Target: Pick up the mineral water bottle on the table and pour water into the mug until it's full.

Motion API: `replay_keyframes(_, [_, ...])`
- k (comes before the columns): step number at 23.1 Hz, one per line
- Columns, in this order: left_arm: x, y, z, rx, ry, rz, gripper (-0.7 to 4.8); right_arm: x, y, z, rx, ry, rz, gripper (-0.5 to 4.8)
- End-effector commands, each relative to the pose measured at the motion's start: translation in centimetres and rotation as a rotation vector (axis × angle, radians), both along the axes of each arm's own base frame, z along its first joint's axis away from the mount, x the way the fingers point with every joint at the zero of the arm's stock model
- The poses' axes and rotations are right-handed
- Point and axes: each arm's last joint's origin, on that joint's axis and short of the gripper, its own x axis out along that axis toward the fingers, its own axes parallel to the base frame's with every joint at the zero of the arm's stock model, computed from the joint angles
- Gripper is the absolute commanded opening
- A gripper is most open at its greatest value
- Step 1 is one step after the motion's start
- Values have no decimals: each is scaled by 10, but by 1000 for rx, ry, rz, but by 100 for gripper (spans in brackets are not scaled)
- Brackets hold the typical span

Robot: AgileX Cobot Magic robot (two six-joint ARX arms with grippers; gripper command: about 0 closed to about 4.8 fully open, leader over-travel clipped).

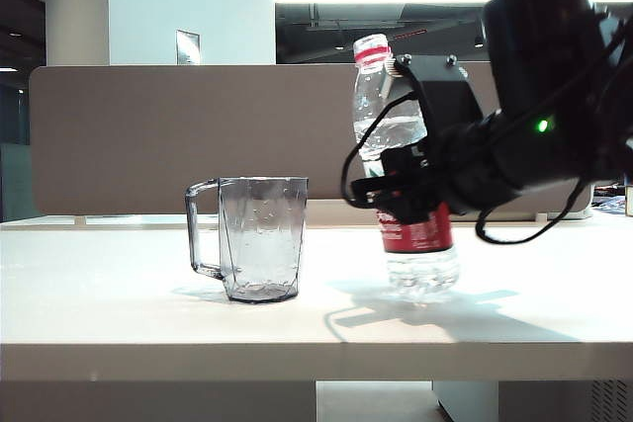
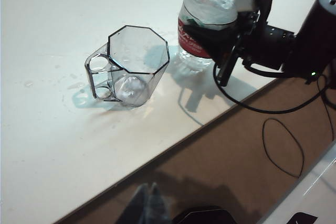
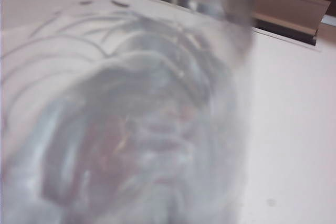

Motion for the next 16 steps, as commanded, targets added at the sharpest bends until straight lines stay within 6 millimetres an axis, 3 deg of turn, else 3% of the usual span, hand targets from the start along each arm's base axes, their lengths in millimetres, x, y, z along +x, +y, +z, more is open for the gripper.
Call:
replay_keyframes(1, [0, 0, 1, -3, -12, -4, -5, 0, 0, 24, -56, -97, 17, 117])
replay_keyframes(9, [0, 0, 1, -3, -12, -5, -5, 19, 10, 57, -301, -135, 57, 117])
replay_keyframes(16, [0, 0, 1, -3, -12, -5, -5, 29, 15, 71, -503, -177, 62, 117])
